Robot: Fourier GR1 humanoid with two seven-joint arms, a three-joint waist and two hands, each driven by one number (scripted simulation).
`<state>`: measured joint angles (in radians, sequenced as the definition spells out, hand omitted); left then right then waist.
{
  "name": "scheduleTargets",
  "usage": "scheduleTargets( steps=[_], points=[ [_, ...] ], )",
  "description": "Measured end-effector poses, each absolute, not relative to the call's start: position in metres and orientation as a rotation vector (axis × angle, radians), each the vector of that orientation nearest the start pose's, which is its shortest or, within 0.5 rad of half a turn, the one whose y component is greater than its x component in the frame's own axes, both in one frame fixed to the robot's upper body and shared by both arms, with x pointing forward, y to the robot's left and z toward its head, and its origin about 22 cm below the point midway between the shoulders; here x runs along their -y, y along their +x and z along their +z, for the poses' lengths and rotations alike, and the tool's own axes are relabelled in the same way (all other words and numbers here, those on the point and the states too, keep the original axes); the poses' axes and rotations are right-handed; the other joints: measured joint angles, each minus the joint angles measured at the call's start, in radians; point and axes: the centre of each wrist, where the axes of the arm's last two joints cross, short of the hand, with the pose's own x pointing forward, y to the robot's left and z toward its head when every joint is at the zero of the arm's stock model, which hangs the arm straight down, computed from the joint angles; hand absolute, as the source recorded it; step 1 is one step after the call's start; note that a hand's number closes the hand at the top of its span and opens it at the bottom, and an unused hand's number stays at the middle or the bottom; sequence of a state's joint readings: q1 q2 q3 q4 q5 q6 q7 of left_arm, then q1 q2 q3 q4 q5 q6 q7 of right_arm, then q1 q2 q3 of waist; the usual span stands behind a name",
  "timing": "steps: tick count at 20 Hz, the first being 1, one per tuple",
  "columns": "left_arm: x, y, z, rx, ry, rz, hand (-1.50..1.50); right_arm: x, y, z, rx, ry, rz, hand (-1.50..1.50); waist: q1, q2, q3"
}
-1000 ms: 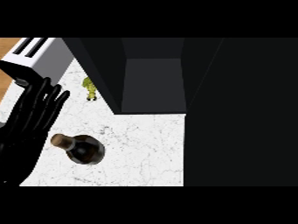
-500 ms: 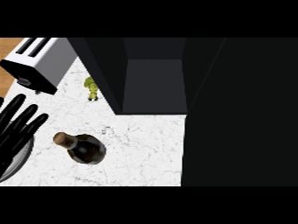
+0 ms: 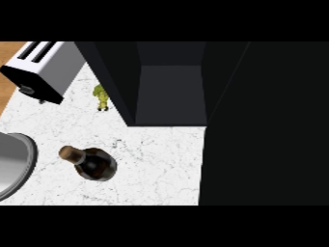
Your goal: Pick up the wine, place it into the cabinet and close the cabinet
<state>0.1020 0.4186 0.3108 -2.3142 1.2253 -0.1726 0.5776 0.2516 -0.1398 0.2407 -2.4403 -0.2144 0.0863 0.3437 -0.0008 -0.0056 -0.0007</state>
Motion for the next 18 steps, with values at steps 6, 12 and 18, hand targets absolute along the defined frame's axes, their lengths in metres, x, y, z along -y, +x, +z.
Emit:
scheduleTargets(
  steps=[6,12,18],
  points=[
    [-0.326,0.150,0.205,1.657,-0.796,-0.101,-1.50,0.212,0.130,0.156,1.799,0.333,0.225,-1.50,-0.003,-0.001,0.000],
    [-0.336,0.142,0.215,1.658,-0.777,-0.075,-1.50,0.202,0.129,0.160,1.789,0.358,0.224,-1.50,-0.004,-0.002,0.000],
    [-0.349,0.142,0.223,1.691,-0.752,-0.038,-1.50,0.203,0.121,0.165,1.810,0.337,0.231,-1.50,-0.009,-0.001,0.000]
  ],
)
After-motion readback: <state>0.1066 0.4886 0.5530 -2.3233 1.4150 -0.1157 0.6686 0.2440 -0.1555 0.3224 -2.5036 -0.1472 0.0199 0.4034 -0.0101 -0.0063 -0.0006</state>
